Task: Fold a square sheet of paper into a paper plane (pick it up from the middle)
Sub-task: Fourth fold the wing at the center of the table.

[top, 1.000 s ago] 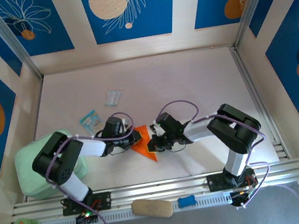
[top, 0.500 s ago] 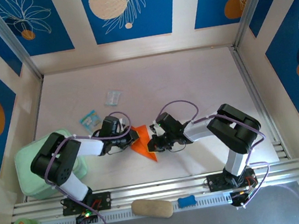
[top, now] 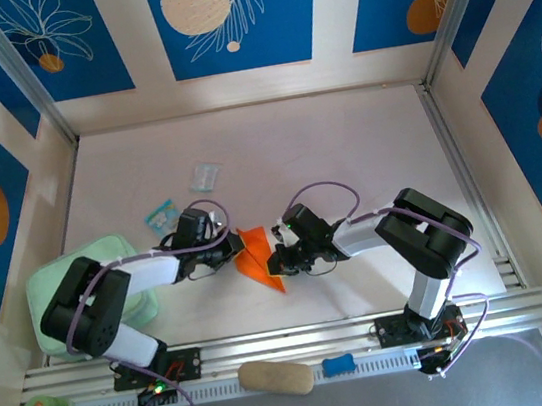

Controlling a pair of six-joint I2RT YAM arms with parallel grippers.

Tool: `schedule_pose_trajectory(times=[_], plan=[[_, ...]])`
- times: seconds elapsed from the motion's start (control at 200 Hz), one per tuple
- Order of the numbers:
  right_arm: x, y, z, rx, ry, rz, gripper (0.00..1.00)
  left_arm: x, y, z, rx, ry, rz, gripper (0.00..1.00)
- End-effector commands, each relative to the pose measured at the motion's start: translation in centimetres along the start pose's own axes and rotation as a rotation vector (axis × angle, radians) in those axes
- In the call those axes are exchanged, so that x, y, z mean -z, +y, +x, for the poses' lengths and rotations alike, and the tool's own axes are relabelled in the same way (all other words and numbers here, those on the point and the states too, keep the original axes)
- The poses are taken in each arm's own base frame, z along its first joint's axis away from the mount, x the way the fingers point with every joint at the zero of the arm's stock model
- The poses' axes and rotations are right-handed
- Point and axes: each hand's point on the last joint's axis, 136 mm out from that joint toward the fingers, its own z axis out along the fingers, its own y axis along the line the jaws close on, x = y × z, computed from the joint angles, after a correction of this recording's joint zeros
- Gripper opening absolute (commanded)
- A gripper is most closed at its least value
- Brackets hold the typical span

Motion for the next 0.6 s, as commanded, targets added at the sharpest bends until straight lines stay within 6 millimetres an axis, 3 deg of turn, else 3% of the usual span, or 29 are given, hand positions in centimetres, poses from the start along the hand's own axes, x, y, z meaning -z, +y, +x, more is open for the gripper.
schedule_pose_trajectory(times=[0.0, 0.17, 0.595], plan=[[-0.5, -5.2, 3.5, -0.100, 0.104, 0.176, 0.00, 0.8, 0.1, 0.0, -0.016, -0.017, -0.004, 0.00], [-0.4, -5.0, 3.5, -0.100, 0.103, 0.175, 0.00, 0.9, -1.0, 0.6, -0.037, -0.015, 0.038, 0.01], [-0.3, -4.7, 3.4, -0.092, 0.098, 0.179, 0.00, -1.2, -2.4, 3.0, -0.068, 0.041, 0.096, 0.01]])
